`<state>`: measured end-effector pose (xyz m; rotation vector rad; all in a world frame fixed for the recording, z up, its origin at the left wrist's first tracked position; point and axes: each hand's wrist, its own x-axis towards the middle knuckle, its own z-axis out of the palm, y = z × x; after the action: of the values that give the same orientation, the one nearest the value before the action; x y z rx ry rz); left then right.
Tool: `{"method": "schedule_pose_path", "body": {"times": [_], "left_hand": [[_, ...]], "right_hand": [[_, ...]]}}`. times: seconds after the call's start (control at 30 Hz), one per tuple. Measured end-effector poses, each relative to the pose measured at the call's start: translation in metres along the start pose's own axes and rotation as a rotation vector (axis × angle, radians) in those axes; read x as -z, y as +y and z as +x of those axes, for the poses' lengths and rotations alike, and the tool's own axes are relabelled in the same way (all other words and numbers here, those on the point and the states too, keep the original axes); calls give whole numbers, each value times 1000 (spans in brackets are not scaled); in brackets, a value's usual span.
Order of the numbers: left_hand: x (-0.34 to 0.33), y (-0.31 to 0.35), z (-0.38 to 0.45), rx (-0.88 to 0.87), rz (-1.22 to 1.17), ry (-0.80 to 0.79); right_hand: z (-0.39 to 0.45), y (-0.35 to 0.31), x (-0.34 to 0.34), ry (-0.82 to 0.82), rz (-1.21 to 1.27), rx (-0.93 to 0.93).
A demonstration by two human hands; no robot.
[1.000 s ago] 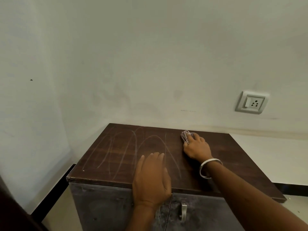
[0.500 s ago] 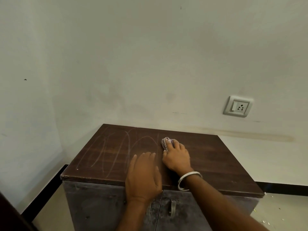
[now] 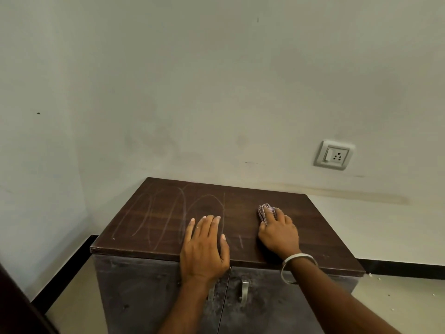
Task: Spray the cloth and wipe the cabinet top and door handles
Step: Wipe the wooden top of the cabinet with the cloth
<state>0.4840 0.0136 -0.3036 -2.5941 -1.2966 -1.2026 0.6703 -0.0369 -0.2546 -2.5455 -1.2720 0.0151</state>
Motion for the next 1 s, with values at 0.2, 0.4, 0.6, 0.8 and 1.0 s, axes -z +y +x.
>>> {"method": "schedule_pose_path", "body": {"times": [0.2,0.4,0.6,0.8,1.0], "left_hand": [[-1,0,0,-2,25,-14],[4,-3,-1,-29,20,-33],[7,-3,-1,-10,24,-48],[7,-3,-2,4,24,-49],[7,-3,-1,18,50,-67]], "right_hand": [[-33,-52,-20,52,53,149],[-48,-55,-23,81,53,232],[-49,10,-2,116,-9,36],[-58,14,2,102,10,-50],[-87,-44,-15,107,64,194]]}}
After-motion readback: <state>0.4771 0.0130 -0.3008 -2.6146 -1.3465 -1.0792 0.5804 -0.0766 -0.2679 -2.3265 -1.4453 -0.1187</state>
